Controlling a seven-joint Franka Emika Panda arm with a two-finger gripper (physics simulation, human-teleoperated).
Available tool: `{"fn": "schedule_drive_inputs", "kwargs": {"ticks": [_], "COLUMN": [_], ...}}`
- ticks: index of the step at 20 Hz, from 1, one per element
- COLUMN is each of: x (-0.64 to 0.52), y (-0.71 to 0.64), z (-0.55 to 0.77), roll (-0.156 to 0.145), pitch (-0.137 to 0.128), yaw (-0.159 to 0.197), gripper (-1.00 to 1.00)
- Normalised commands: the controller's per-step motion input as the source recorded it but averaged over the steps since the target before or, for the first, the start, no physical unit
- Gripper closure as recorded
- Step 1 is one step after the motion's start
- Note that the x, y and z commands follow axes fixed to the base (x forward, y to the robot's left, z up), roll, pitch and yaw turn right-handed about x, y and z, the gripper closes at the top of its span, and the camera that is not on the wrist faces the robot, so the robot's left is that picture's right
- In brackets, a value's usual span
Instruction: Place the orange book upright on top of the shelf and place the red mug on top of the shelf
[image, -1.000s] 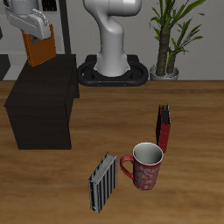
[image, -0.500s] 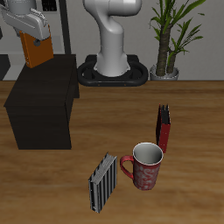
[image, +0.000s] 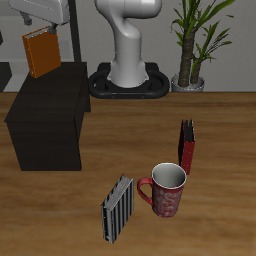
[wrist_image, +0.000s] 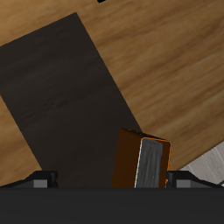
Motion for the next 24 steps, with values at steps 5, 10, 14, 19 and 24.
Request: {"fn": "schedule_drive_inputs", "kwargs": {"ticks": [5,10,14,19,24], "x": [-0.09,0.13,0.29,0.48,0.59], "y": [0.32,0.63,0.56,0.81,0.81], "z": [0.37,0.11,-0.09,-0.42,-0.29], "roll": [-0.06,0.018,0.009,0.0,-0.004], "pitch": [-0.067,-0.005,0.01,-0.012,-0.062], "yaw": [0.12,0.099,0.093,0.112,0.167], "gripper": [-1.0,-1.0,-1.0,-1.0,-1.0]}}
